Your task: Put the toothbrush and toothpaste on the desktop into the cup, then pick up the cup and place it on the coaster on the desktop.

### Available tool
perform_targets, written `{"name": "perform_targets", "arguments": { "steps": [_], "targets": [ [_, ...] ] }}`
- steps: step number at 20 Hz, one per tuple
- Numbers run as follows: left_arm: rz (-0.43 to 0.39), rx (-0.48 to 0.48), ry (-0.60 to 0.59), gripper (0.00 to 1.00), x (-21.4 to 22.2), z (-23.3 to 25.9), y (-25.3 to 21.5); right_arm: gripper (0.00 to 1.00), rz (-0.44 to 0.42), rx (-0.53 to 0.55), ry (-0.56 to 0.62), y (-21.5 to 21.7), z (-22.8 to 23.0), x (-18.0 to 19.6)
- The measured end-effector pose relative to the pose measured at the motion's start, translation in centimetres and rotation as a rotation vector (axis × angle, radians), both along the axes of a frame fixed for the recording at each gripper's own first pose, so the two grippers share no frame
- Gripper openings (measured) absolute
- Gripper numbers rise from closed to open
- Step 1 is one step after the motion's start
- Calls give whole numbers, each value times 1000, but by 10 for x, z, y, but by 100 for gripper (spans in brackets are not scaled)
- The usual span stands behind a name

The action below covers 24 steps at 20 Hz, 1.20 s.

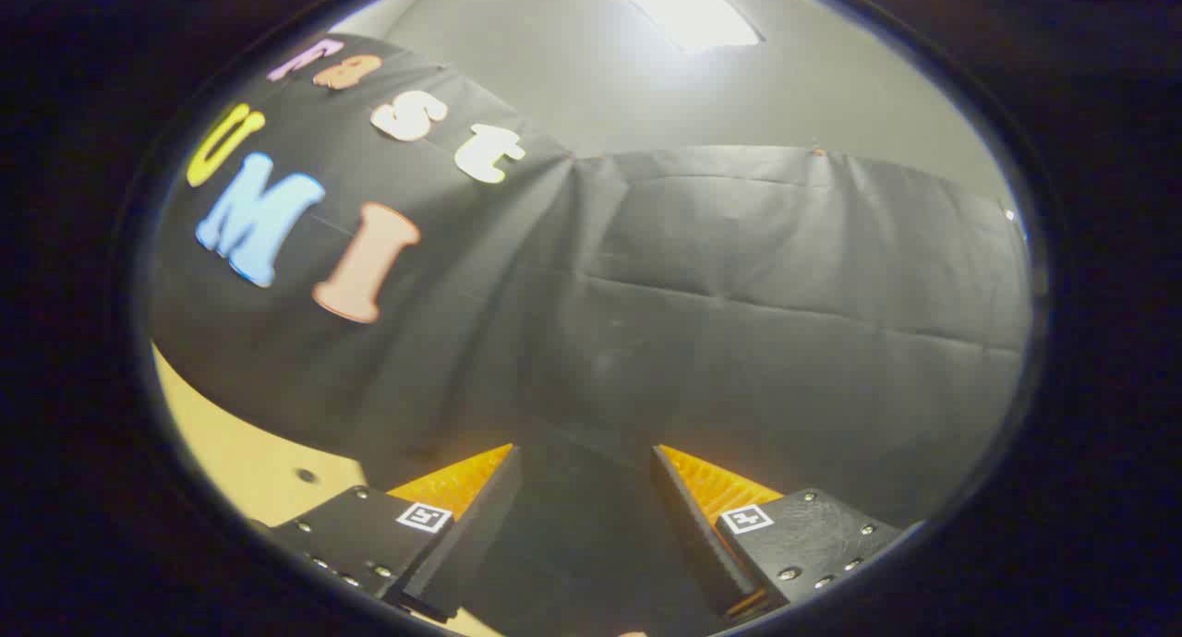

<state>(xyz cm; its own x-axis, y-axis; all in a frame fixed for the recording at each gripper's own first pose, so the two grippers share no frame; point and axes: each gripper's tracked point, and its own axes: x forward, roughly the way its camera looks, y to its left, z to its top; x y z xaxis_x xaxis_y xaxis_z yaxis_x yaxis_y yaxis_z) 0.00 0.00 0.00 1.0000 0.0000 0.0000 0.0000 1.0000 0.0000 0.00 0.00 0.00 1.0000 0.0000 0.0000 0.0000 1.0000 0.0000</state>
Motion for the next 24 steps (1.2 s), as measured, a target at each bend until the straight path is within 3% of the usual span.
{"name": "perform_targets", "arguments": {
  "steps": [1, 2, 3, 5, 6, 7, 9, 10, 13, 16, 18, 24],
  "targets": [
    [18, 4, -7, 95, -1, 1, 2, 90, 88, 95, -5, 46, 11, -20],
    [37, 12, -19, 96, -4, 4, 5, 95, 163, 176, -11, 89, 23, -40],
    [61, 28, -33, 96, -7, 8, 11, 90, 231, 227, -18, 119, 28, -55],
    [100, 60, -59, 96, -15, 18, 23, 94, 359, 252, -45, 176, 51, -86],
    [112, 68, -67, 95, -20, 19, 29, 90, 405, 230, -63, 204, 62, -91],
    [122, 74, -73, 97, -25, 19, 35, 94, 442, 216, -78, 223, 71, -96],
    [113, 76, -79, 95, -32, 18, 41, 90, 540, 265, -85, 257, 88, -121],
    [122, 76, -79, 97, -35, 16, 46, 94, 582, 293, -71, 271, 92, -126],
    [180, 72, -68, 96, -39, 7, 68, 90, 681, 344, 27, 300, 83, -153],
    [193, 43, -60, 97, -36, 4, 76, 90, 748, 338, 33, 317, 83, -184],
    [180, 38, -45, 94, -30, -2, 74, 90, 747, 304, 24, 320, 83, -182],
    [142, 82, -33, 96, -23, -6, 60, 90, 750, 319, 89, 324, 69, -187]
  ]
}}
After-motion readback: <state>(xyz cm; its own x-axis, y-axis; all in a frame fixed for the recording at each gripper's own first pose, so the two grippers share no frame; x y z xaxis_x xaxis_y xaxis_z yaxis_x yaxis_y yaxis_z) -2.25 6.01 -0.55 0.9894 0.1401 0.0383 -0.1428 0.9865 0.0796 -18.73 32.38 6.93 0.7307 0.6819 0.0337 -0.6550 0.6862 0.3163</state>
